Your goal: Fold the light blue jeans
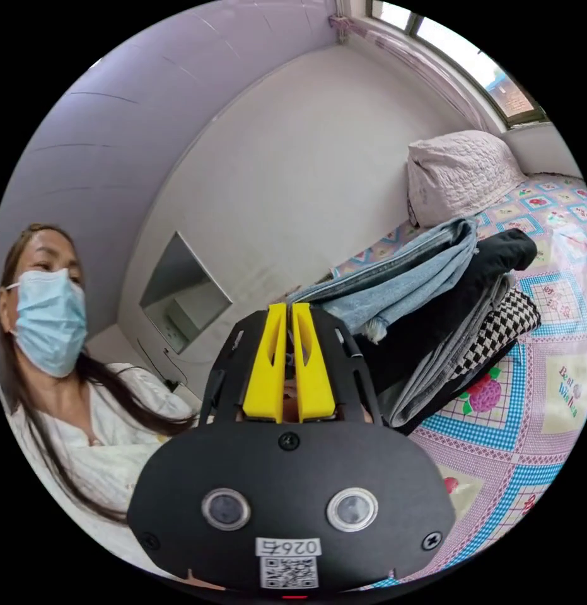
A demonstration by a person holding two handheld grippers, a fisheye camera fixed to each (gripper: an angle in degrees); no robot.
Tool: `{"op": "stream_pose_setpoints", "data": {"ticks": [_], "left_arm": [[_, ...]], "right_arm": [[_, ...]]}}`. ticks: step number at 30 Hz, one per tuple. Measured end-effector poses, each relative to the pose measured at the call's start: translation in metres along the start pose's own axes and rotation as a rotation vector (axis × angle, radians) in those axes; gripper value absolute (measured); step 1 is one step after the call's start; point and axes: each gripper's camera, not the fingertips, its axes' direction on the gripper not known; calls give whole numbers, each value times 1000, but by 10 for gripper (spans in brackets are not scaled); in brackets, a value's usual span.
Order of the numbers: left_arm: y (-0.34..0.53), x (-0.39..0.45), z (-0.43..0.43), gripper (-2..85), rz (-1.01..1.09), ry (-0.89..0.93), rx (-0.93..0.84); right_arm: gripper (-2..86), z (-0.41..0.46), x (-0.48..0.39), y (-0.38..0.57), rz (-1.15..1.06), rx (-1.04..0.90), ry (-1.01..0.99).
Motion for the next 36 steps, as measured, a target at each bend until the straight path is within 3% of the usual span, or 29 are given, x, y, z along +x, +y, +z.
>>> {"op": "stream_pose_setpoints", "data": {"ticks": [4,6,8,15,21,24,29,32,35,36], "left_arm": [[11,-13,10,213,-24,9,-120],[29,-12,29,94,27,-70,-281],[49,-6,45,62,86,-76,-369],[185,6,164,44,409,-59,-899],[335,-100,277,41,330,27,-1221],[411,-126,340,41,314,147,-1295],[489,-129,403,43,425,314,-1280],[520,-188,391,41,452,151,-1340],[533,-296,333,5,378,-249,-1378],[529,-337,298,2,294,-359,-1353]], "right_arm": [[-15,-86,-21,30,-22,116,-95],[-15,-118,-33,43,-43,149,-95],[-15,-156,-46,56,-65,206,-76],[-15,-319,-103,104,-180,440,46],[-15,-443,-125,142,-140,582,248],[-15,-512,-142,145,-143,637,320],[-14,-607,-222,146,-339,657,467],[-14,-621,-240,166,-342,487,525],[-11,-606,-179,222,5,266,503],[-9,-594,-137,257,255,173,514]]}}
